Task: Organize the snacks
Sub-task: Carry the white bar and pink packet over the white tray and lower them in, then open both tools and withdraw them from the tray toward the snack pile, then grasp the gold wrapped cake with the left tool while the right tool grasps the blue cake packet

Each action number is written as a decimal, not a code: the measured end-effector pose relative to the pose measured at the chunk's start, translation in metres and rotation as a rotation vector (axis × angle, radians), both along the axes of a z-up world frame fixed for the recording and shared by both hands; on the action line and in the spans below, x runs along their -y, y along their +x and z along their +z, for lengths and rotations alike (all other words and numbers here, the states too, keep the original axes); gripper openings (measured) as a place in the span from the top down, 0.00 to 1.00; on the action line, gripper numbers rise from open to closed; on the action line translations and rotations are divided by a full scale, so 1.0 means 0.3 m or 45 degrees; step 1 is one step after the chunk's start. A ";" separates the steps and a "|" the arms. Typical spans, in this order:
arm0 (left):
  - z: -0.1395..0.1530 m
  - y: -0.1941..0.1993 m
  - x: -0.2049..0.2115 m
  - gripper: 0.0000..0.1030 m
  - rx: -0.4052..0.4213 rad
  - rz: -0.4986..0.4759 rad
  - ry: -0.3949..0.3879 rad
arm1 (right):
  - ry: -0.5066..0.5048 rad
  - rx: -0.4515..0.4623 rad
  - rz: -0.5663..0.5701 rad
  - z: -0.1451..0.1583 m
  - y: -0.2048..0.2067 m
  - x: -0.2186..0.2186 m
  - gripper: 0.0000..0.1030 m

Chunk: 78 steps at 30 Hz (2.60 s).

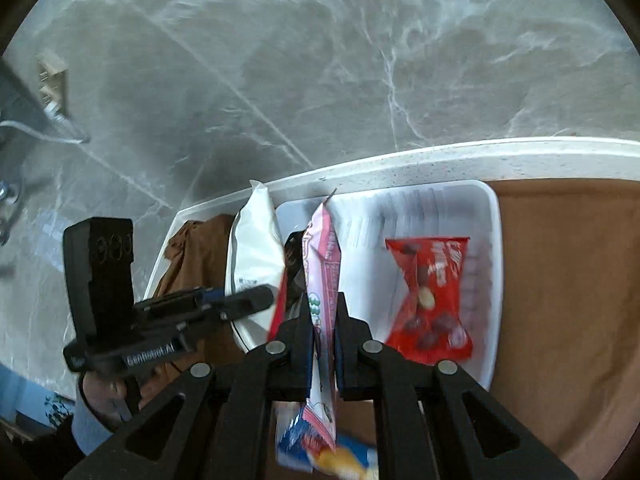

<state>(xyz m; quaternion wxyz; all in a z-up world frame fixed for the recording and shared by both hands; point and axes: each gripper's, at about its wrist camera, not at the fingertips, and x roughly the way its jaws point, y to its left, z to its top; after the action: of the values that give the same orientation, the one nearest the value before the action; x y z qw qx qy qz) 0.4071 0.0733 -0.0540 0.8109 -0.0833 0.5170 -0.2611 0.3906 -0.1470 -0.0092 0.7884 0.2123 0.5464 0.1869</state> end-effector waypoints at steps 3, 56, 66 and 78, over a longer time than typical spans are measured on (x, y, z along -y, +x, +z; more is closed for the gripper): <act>-0.042 0.047 0.011 0.80 -0.005 0.005 0.037 | -0.020 -0.028 0.008 -0.062 0.058 -0.022 0.91; -0.128 -0.893 -0.204 0.52 -0.157 -0.021 0.298 | -0.646 0.199 0.721 -0.065 -0.494 -0.178 0.52; -0.201 -0.886 -0.173 0.52 -0.190 -0.025 0.335 | -0.639 0.180 0.802 -0.121 -0.422 -0.202 0.52; -0.217 -0.876 -0.160 0.52 -0.190 -0.014 0.323 | -0.611 0.157 0.915 -0.154 -0.410 -0.234 0.53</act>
<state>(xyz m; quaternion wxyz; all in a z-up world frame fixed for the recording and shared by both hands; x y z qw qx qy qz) 0.1442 0.1213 -0.1190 0.7727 0.0035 0.6053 -0.1911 0.2677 -0.0767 -0.0554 0.7312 -0.1923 0.5655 0.3294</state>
